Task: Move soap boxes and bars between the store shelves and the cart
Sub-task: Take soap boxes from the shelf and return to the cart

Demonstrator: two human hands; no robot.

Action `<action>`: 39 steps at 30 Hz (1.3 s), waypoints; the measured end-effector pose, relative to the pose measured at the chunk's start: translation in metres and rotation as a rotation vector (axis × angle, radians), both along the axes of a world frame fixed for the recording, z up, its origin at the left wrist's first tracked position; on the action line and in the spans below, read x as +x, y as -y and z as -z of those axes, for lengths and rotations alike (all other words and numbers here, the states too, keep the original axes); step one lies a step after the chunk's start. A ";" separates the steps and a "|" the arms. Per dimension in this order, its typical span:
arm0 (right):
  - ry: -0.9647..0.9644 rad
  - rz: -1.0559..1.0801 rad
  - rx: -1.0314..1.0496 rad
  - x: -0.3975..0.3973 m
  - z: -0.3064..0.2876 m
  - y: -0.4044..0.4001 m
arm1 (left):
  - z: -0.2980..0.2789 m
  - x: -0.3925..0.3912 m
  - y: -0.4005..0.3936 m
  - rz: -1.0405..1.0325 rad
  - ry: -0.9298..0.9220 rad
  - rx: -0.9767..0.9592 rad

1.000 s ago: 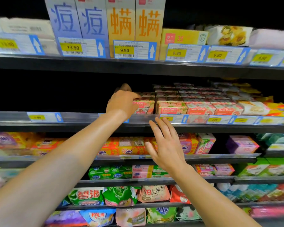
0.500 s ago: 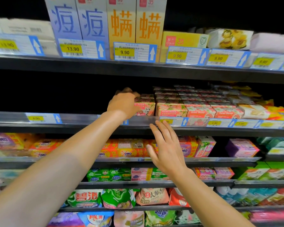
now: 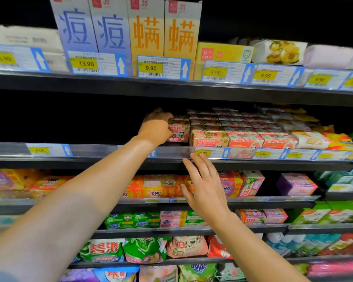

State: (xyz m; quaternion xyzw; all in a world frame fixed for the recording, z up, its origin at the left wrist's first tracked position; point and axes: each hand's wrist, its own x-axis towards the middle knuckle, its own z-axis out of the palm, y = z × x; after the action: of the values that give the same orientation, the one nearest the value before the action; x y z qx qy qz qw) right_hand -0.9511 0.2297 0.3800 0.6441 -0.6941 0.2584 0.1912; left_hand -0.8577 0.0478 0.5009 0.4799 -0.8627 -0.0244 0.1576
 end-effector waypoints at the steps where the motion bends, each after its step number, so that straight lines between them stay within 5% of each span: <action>1: -0.011 0.001 -0.004 -0.001 0.000 0.000 | 0.000 -0.001 0.000 -0.007 0.005 0.013; 9: 0.003 -0.001 -0.030 0.013 -0.003 -0.006 | 0.006 0.029 -0.025 0.044 -0.088 0.002; 15: 0.053 -0.065 0.016 0.031 0.013 -0.019 | 0.045 0.096 -0.090 0.149 -0.203 -0.286; 27: 0.086 -0.190 0.372 0.137 0.094 -0.049 | 0.192 0.248 -0.178 -0.026 -0.057 0.133; 39: 0.076 -0.440 0.653 0.371 0.156 -0.091 | 0.272 0.486 -0.274 -0.272 -0.101 0.273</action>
State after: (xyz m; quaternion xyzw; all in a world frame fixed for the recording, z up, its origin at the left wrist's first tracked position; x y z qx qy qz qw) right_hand -0.5805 0.3210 0.2239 0.7944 -0.5917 0.0825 -0.1093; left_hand -0.3713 0.3217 0.2290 0.6071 -0.7697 -0.1437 0.1358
